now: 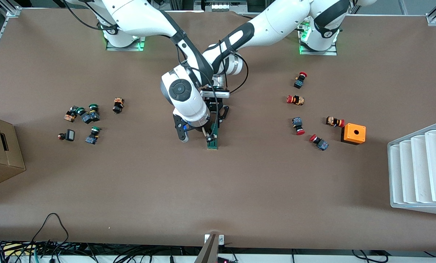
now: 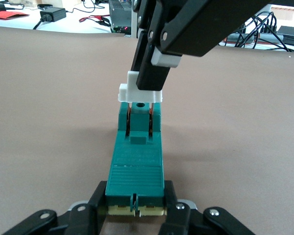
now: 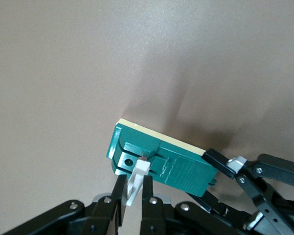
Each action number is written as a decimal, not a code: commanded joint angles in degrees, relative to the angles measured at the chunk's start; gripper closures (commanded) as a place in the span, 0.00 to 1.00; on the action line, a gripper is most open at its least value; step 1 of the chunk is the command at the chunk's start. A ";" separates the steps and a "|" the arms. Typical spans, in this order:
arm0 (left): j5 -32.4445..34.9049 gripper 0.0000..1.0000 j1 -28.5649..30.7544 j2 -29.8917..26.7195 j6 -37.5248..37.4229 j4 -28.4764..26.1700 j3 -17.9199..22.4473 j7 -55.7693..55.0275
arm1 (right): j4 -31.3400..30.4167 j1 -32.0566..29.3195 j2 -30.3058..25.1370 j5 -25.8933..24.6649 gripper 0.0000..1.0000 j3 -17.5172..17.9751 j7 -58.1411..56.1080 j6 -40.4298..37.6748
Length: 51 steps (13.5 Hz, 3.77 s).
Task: Close load switch with both arms
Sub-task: 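Press the white handle fully down onto the contacts with the right gripper, then open the right gripper and withdraw the right arm from the handle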
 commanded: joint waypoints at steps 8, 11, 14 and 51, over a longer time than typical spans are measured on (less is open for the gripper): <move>0.59 0.56 -1.24 0.12 0.88 1.95 -0.18 -1.03 | 4.35 -1.06 2.45 -1.28 0.82 0.37 1.11 -0.89; 0.59 0.57 -1.24 0.12 0.79 1.95 -0.18 -1.04 | 5.32 -1.41 3.41 -1.28 0.82 0.37 1.11 -0.89; 0.59 0.57 -1.24 0.12 0.79 1.95 -0.18 -0.95 | 5.76 -1.85 3.68 -1.28 0.81 0.37 1.03 -0.89; 0.59 0.35 -1.24 0.12 0.53 1.86 -0.18 -1.56 | 13.24 -7.56 1.94 -0.93 0.28 0.46 -3.00 -13.62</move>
